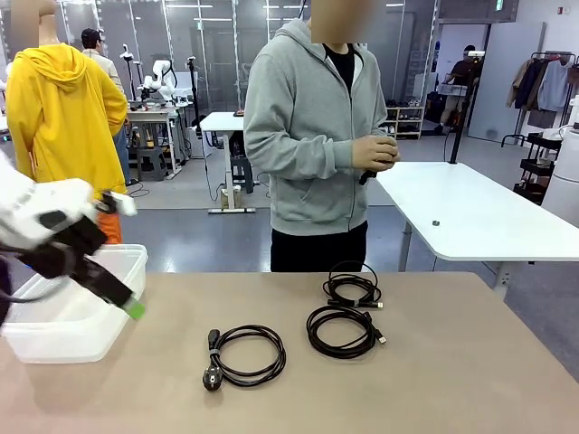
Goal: Organize and store the cables.
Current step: Place the Power Cable into the Organizing box.
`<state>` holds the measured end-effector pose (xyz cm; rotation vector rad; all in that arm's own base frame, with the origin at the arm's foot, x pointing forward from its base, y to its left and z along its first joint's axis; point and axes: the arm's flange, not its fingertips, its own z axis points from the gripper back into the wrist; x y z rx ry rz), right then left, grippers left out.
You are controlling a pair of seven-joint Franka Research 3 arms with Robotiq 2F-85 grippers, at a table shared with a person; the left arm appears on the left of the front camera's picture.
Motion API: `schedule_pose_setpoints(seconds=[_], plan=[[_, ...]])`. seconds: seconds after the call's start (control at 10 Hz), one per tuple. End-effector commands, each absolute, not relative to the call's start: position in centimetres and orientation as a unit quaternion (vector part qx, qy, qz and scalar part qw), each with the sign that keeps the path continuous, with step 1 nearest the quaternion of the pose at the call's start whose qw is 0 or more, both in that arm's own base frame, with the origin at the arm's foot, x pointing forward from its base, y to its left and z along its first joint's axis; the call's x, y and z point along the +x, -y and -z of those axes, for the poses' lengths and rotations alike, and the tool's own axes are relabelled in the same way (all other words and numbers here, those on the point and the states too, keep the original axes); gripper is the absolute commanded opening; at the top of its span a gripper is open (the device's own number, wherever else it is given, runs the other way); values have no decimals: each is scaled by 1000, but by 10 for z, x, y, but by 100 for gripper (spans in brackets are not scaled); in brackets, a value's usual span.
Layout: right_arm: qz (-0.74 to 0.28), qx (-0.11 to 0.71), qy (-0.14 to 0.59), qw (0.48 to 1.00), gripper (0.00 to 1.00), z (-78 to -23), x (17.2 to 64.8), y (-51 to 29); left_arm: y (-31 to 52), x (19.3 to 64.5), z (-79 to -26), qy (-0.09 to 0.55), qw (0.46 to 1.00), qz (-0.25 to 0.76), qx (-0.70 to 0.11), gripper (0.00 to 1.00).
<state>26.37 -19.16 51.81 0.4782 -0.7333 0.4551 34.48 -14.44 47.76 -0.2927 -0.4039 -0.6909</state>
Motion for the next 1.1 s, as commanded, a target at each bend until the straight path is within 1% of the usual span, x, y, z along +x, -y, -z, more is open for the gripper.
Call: schedule_pose_setpoints(seconds=[0.0,0.1,0.2,0.6,0.7,0.8,0.9,1.0], plan=[[-226,231,358,876,100,-518,263,193,163,340,-461,214,926,297,-93,100],[-226,231,358,876,100,-518,263,193,164,339,-460,212,925,292,-116,100],[-226,231,358,876,100,-518,263,193,163,346,-469,197,917,322,-127,100],[-226,231,358,876,100,-518,263,193,163,346,-469,197,917,322,-127,100],[-226,231,358,876,100,-518,263,193,166,349,-468,201,921,309,-126,100],[-226,231,358,876,100,-518,263,193,181,364,-458,181,943,265,-92,100],[-226,231,358,876,100,-518,263,193,198,374,-449,170,948,244,-110,100],[-226,231,358,876,100,-518,263,193,207,383,-440,168,957,216,-94,100]])
